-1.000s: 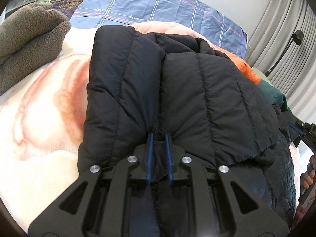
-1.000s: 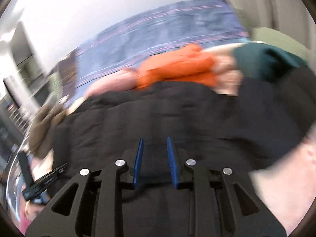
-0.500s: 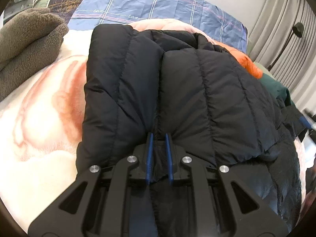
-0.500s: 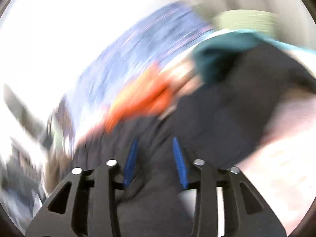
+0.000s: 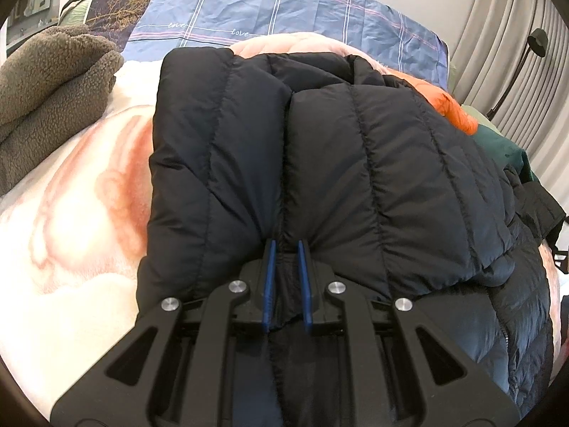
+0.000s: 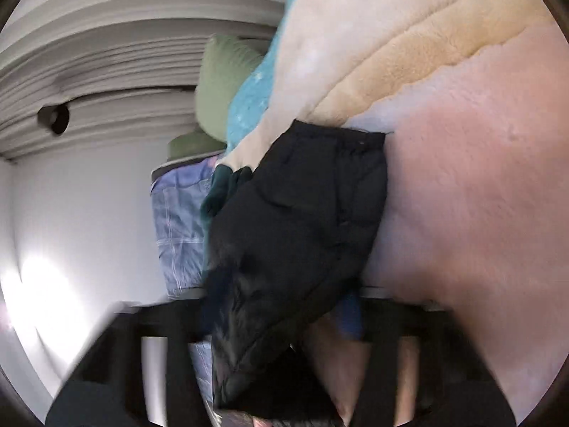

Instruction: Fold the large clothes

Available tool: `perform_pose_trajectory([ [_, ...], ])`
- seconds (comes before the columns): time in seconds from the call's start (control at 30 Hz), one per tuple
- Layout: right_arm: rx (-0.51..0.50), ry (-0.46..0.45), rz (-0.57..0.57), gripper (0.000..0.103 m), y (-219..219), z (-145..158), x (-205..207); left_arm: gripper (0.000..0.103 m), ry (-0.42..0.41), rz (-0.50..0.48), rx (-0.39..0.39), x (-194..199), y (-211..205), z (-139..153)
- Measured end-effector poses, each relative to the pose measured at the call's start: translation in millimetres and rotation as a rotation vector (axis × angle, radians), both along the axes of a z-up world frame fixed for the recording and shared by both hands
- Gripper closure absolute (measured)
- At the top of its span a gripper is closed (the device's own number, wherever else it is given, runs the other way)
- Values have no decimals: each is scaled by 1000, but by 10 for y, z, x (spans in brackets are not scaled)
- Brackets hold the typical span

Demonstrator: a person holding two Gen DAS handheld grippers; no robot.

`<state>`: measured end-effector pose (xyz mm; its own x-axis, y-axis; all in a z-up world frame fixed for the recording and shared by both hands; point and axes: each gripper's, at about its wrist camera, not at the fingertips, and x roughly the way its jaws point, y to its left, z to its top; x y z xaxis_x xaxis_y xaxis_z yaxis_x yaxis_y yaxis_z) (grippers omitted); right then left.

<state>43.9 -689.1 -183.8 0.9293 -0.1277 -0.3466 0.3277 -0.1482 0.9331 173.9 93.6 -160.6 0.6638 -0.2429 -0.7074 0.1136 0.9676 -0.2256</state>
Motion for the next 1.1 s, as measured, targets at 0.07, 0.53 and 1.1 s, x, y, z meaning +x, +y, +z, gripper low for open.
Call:
perform_pose_trajectory([
  [0.07, -36, -32, 34, 94, 3, 140, 75, 89, -2, 1, -4, -24, 31, -15],
  [0.53, -931, -230, 1165, 92, 4089, 1204, 928, 89, -8, 2, -19, -37, 77, -33],
  [1.1, -1013, -64, 1315, 69, 4569, 324, 908, 43, -111, -187, -359, -324, 110, 604],
])
